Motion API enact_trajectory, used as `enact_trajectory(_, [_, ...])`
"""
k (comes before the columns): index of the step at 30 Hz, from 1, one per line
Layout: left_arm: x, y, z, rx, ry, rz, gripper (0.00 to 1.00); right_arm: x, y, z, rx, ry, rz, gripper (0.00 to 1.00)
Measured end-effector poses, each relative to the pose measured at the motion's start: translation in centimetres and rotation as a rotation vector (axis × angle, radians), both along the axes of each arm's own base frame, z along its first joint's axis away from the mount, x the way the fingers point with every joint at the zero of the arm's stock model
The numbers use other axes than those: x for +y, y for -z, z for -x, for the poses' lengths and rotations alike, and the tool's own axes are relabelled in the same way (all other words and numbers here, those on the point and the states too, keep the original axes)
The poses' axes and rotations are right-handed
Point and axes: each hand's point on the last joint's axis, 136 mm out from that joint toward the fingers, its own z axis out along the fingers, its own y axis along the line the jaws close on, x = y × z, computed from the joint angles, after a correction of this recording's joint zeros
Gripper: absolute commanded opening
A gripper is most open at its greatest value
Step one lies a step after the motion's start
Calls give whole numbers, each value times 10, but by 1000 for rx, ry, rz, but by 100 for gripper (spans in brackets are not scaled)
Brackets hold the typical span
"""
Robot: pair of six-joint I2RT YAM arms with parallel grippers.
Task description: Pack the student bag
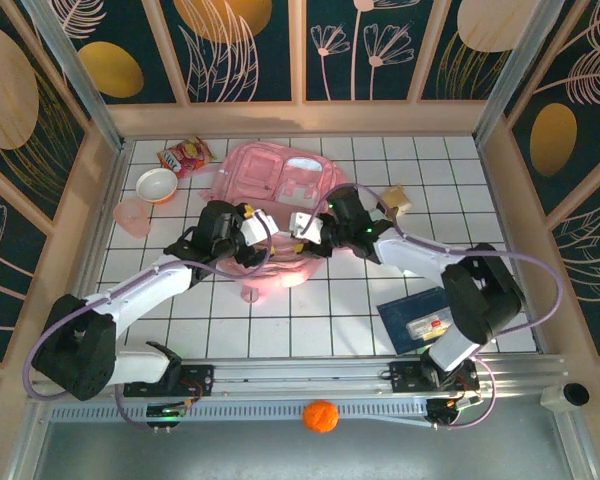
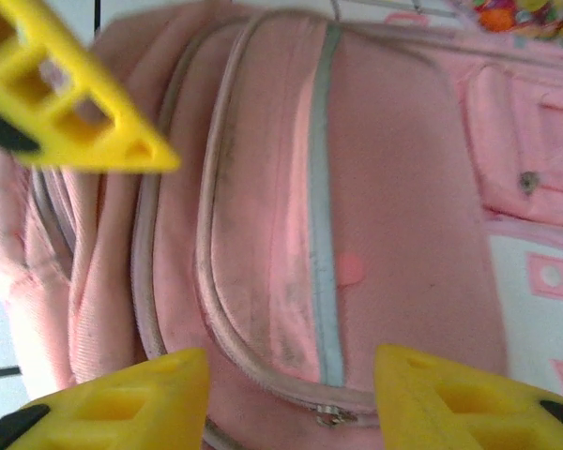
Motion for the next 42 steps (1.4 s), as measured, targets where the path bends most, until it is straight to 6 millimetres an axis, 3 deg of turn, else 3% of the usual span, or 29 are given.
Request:
enact_trajectory(5, [13,-11,-2,-24,-26,20,93,6,31,4,-52,-64,100,53])
enact_trajectory(12, [25,-20,8,-44,-54,53,93,15,28,-14,-156,-80,107,53])
enact_trajectory(20, [31,-16,19,-20,-76,75,93,31,39,-26,-195,-125,142,52])
enact_trajectory(21, [31,-16,19,-17,-81,80,93,34,42,-28,-195,-132,153,48])
enact_trajectory(24, [32,-14,21,12,-107,111,91,43,48,-34,-183,-136,176,13])
enact_trajectory(26, [32,-12,24,43,-132,148,91,48,49,-39,-169,-129,173,0])
enact_trajectory(32, [32,-23,37,163,-251,365,84,49,13,-47,-26,-7,29,0])
enact_trajectory(39, [37,-59,53,236,-353,623,81,47,-67,-53,150,223,-248,0])
enact_trajectory(42, [40,-61,60,269,-377,654,79,45,-96,-54,203,298,-354,0])
